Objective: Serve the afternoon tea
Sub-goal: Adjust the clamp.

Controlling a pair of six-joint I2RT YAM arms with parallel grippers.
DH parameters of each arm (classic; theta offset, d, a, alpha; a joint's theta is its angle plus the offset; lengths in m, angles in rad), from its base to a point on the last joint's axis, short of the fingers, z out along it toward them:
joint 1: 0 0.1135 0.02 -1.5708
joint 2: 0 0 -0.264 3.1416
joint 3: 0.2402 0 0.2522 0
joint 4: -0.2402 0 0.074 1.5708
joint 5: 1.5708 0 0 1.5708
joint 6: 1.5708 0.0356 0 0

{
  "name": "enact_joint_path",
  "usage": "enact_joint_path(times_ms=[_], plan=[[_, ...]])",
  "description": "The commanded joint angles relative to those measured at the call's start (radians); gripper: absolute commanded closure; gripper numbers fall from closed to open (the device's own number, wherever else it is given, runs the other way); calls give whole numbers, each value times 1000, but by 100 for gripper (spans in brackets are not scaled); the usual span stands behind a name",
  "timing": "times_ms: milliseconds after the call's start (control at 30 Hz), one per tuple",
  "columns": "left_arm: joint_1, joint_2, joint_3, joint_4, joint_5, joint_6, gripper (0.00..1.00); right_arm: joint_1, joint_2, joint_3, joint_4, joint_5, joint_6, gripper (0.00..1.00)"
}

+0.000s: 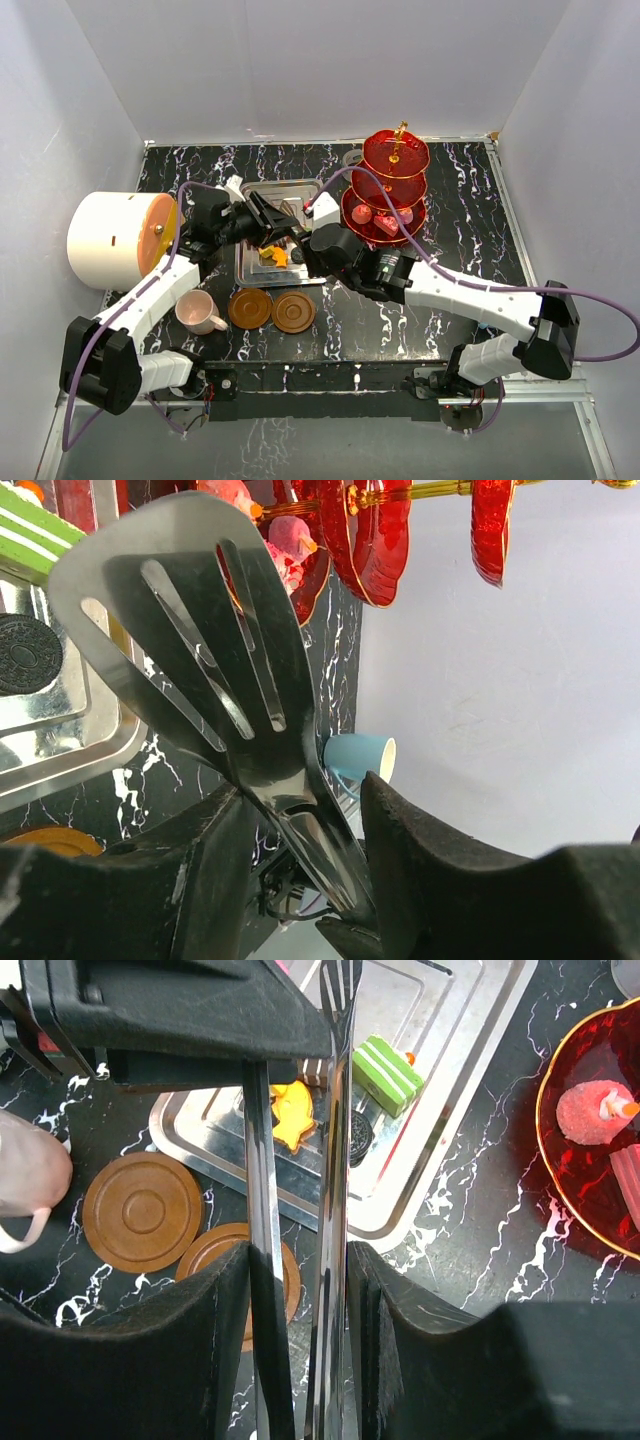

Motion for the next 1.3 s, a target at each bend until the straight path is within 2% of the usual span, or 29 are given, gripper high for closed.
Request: enact_joint_path(times_ms=[0, 233, 367, 500, 600, 733, 833, 1100, 1267], plan=[[-4, -4, 50, -50, 45, 18, 58, 4, 16, 82, 35, 16, -28, 61], [-6, 15, 60, -45, 69, 32, 72, 4, 22, 101, 37, -7, -33, 61], [-8, 11, 57, -35, 71, 41, 75, 4, 16, 88, 48, -12, -14, 61], [-8, -12, 38, -1, 70, 49, 76, 0, -4, 62, 71, -22, 42, 55], [-8, -46, 19, 39, 60, 57, 76, -52, -6, 50, 76, -131, 126, 43], [-8, -78, 6, 87, 58, 77, 77, -168, -7, 7, 108, -348, 249, 40], [-9, -101, -3, 100, 41, 91, 77, -227, -21, -53, 190, -500, 322, 33], [-8, -139, -31, 135, 19, 103, 78, -241, -46, -96, 233, -575, 394, 14], [-9, -154, -38, 165, 27, 99, 78, -263, -22, -115, 254, -661, 389, 12]])
